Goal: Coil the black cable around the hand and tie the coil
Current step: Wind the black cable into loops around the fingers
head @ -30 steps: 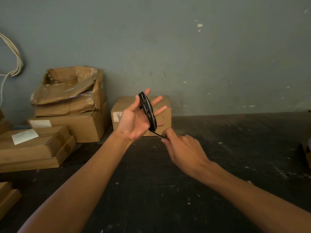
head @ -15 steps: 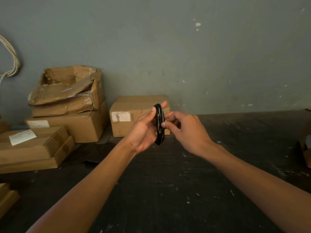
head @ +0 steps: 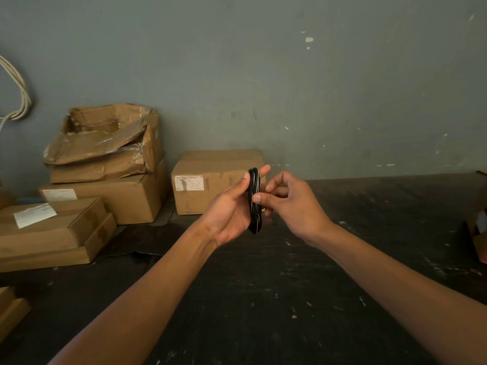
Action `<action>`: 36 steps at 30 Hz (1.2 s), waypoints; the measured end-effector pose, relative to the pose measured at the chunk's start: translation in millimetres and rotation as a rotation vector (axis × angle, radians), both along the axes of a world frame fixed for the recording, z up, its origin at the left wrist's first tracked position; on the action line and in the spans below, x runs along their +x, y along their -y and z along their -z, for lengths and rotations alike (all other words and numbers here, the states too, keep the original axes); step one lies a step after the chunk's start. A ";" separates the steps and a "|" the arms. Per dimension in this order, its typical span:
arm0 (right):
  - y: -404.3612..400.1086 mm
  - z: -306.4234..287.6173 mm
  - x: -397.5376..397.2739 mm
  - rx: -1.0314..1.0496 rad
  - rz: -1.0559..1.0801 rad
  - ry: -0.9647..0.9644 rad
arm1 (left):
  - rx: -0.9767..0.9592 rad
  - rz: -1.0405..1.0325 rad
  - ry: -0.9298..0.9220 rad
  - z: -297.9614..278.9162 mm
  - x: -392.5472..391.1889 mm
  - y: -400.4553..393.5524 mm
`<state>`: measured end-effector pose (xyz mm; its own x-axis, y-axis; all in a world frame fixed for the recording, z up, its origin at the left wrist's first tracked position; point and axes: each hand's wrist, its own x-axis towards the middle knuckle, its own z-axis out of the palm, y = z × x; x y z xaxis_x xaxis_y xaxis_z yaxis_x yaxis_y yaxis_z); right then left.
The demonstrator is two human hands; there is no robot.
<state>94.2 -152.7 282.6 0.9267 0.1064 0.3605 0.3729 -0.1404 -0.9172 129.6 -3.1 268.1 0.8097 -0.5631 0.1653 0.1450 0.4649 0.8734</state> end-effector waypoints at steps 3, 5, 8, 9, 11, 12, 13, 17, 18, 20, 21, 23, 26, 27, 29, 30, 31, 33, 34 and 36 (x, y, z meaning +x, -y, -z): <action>0.2 -0.4 1.1 -0.018 -0.027 -0.063 | 0.022 0.017 -0.029 0.9 -0.6 0.8; 0.3 0.0 2.6 -0.031 -0.049 -0.084 | 0.083 0.004 -0.035 0.5 0.5 1.2; 3.2 1.1 4.9 -0.040 -0.054 -0.135 | 0.211 -0.052 -0.040 -2.8 2.0 1.6; 4.5 1.5 5.1 -0.033 -0.053 -0.159 | 0.267 -0.078 -0.035 -4.8 1.7 1.8; 6.8 3.1 6.3 0.006 -0.055 -0.217 | 0.367 -0.132 -0.022 -8.8 1.5 1.1; 7.6 3.8 6.6 0.026 -0.058 -0.245 | 0.402 -0.159 -0.013 -10.5 1.7 0.7; 8.5 4.4 6.7 0.042 -0.062 -0.271 | 0.434 -0.191 0.003 -11.8 1.8 0.4; 13.8 6.9 8.8 0.144 -0.051 -0.338 | 0.571 -0.426 0.214 -10.4 -1.6 3.2; 15.3 7.7 9.5 0.166 -0.041 -0.347 | 0.593 -0.504 0.288 -8.0 -2.8 3.5; 18.0 9.3 11.0 0.201 -0.019 -0.361 | 0.625 -0.597 0.417 -2.2 -5.5 3.8; 18.9 10.3 11.3 0.219 -0.010 -0.367 | 0.644 -0.604 0.475 1.6 -7.7 4.5; 18.8 12.4 13.0 0.275 0.002 -0.376 | 0.680 -0.591 0.573 12.3 -12.6 7.6; 18.3 15.7 15.3 0.391 0.010 -0.406 | 0.706 -0.551 0.704 33.2 -19.4 13.8; 18.8 16.9 15.6 0.428 0.012 -0.427 | 0.713 -0.553 0.759 39.1 -21.1 15.8; 20.3 20.6 16.0 0.479 0.020 -0.479 | 0.739 -0.599 0.854 48.6 -21.2 17.7; 20.6 22.7 16.2 0.495 0.026 -0.505 | 0.763 -0.646 0.892 52.0 -19.6 17.5; 20.8 24.9 16.3 0.502 0.031 -0.528 | 0.789 -0.693 0.923 54.6 -17.8 17.1; 20.3 29.7 17.3 0.472 0.045 -0.562 | 0.836 -0.751 0.963 58.9 -14.8 16.8; 20.3 32.5 17.9 0.448 0.062 -0.574 | 0.855 -0.755 0.973 60.8 -14.2 16.8; 20.9 39.1 19.1 0.426 0.093 -0.592 | 0.877 -0.739 0.982 63.5 -14.9 17.2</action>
<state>113.2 -173.6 243.6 0.9774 -0.0198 -0.2107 -0.1980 0.2666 -0.9433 114.7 -20.3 204.6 0.7174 -0.2950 0.6312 -0.6713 -0.5351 0.5129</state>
